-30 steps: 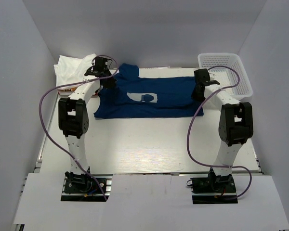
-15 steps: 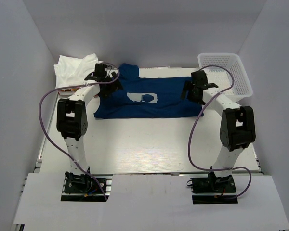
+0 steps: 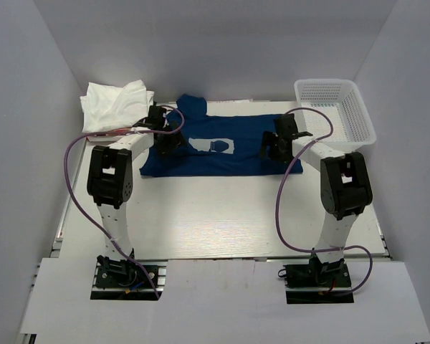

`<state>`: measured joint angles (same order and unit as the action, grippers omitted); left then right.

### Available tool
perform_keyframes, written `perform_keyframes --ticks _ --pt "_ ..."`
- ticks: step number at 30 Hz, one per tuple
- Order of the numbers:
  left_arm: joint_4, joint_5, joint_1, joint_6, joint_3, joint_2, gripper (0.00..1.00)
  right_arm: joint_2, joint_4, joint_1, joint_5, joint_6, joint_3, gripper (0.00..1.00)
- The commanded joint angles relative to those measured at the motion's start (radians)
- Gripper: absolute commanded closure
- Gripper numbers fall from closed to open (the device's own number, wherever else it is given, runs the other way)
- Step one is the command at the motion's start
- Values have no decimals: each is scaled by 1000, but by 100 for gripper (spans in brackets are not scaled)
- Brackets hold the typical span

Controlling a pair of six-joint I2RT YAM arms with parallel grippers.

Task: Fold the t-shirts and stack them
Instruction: Fold the flattened tshirt in 1/3 of the way

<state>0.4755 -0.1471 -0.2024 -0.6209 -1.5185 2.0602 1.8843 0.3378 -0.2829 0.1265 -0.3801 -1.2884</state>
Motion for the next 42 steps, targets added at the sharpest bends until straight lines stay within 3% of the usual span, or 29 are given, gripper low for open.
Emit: perform_keyframes --ticks 1,5,9,12,13,18,23,25,26,31,35,42 --pt "-61 17 -2 -2 -38 17 21 25 -31 5 -8 14 17 10" --pt "-61 17 -2 -2 -94 72 39 32 -39 10 22 12 27 10" --pt "-71 -32 -2 -2 -132 121 73 30 -25 10 32 20 35 10" --pt "-60 -95 -12 18 -167 137 79 24 -39 10 22 27 47 10" --pt "-70 -95 -12 18 -167 137 86 24 -46 11 21 23 50 10" --pt "-100 -106 -22 69 -239 142 86 32 -65 11 10 38 69 10" --pt "-57 -106 -42 108 -460 254 86 30 -72 11 22 47 70 10" --pt "-48 -95 -51 109 -514 296 72 33 -71 11 28 50 67 10" --pt "-32 -95 -51 109 -543 317 41 33 -62 8 42 50 64 10" --pt "-61 -77 -51 162 -631 345 0 10 -54 11 55 66 54 10" --pt "-72 -19 -51 219 -585 241 0 -19 -63 11 59 69 58 10" --pt "-190 113 -51 242 -157 -47 0 -30 -82 11 62 58 54 10"
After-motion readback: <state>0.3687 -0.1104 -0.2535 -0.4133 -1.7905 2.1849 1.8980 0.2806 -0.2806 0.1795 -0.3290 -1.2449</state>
